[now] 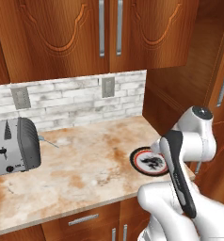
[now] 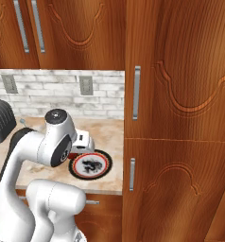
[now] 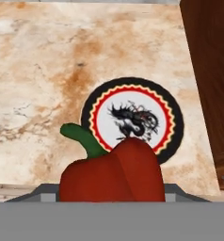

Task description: Pick the bell pepper from the counter and place it in the microwave. Then turn on the microwave.

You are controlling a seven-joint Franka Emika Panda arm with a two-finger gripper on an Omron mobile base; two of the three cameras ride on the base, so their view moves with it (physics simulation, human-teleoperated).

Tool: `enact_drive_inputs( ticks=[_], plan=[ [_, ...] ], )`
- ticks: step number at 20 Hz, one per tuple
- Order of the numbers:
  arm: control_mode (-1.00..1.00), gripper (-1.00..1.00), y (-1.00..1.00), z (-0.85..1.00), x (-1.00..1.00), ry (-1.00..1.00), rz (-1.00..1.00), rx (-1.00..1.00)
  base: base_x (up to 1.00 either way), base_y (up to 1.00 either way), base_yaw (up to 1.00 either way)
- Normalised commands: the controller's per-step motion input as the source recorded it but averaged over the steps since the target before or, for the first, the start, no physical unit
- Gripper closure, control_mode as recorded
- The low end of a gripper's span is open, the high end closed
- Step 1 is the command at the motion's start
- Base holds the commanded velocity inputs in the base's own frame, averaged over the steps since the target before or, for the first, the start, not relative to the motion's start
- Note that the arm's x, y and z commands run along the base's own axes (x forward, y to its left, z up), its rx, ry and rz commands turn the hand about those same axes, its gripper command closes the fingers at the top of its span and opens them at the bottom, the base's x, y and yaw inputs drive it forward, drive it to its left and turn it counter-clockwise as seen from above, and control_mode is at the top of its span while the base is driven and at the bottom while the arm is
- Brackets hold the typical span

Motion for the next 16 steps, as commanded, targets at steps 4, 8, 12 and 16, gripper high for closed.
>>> enact_drive_inputs(
  ticks=[4,8,12,16],
  plan=[
    [-1.00,1.00,0.00,0.34,-0.20,-0.07,0.00,0.01,0.00,0.00,0.00],
    [-1.00,1.00,0.00,0.24,-0.18,-0.09,0.00,0.00,0.00,0.00,0.00],
    [-1.00,1.00,0.00,0.18,-0.21,-0.11,0.00,0.00,0.00,0.00,0.00],
    [-1.00,1.00,0.00,0.10,-0.27,-0.14,0.00,0.00,0.00,0.00,0.00]
  ],
)
